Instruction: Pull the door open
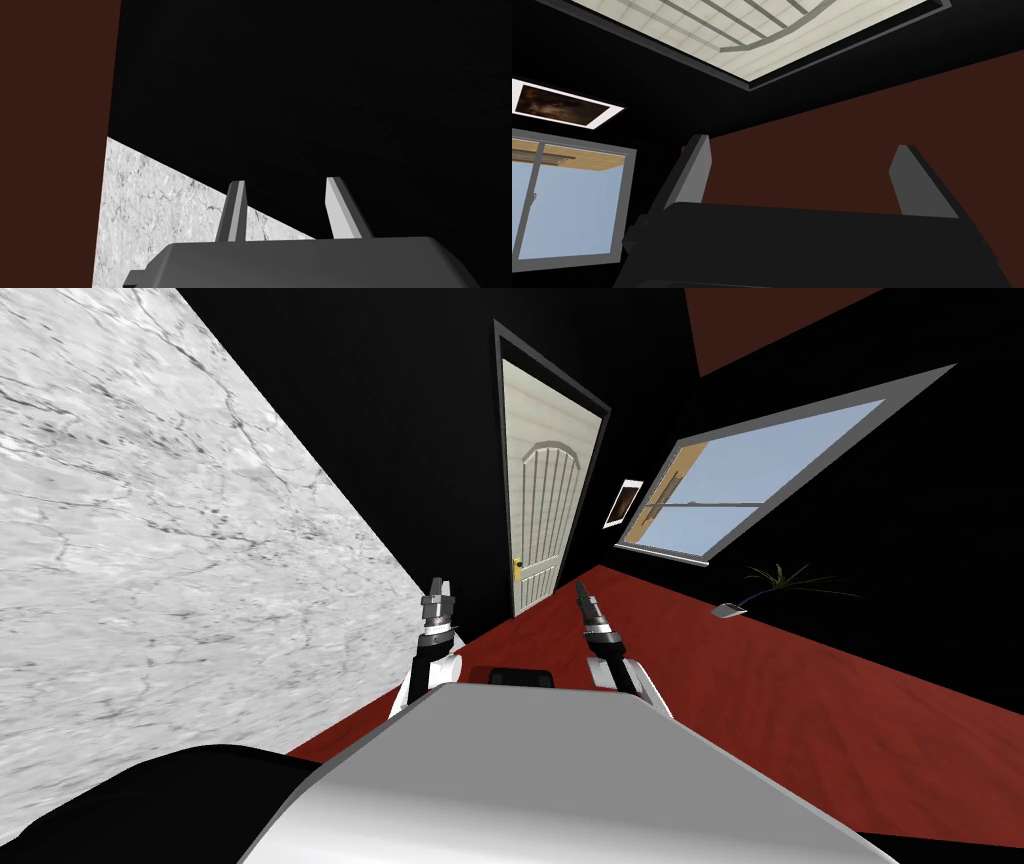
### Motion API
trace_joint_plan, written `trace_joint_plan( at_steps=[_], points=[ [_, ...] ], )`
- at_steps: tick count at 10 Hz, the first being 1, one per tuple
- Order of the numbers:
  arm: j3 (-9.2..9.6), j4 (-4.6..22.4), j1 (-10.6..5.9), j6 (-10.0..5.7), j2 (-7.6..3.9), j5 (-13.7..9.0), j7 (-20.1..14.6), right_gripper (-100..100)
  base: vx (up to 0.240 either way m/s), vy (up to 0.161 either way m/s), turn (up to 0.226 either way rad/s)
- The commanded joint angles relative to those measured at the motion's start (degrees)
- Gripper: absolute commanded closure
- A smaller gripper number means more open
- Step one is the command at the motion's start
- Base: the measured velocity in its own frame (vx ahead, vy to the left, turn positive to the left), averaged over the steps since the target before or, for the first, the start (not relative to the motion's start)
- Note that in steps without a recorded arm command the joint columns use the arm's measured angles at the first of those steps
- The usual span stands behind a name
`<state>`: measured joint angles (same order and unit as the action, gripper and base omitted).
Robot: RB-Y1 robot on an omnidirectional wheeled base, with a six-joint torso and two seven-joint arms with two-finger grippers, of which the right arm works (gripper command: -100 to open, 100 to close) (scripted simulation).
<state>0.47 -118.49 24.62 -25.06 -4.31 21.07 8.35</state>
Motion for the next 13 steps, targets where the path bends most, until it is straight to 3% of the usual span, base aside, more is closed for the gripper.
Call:
trace_joint_plan(
  at_steps=[1, 13],
  points=[
    [0.32, 1.68, -0.36, -0.95, -0.1, 1.62, 1.11, -100, 0.087, 0.012, 0.008],
    [1.94, 13.11, -5.11, -4.63, -2.21, 13.76, 7.87, -100, 0.1, 0.011, 0.006]
  ],
)
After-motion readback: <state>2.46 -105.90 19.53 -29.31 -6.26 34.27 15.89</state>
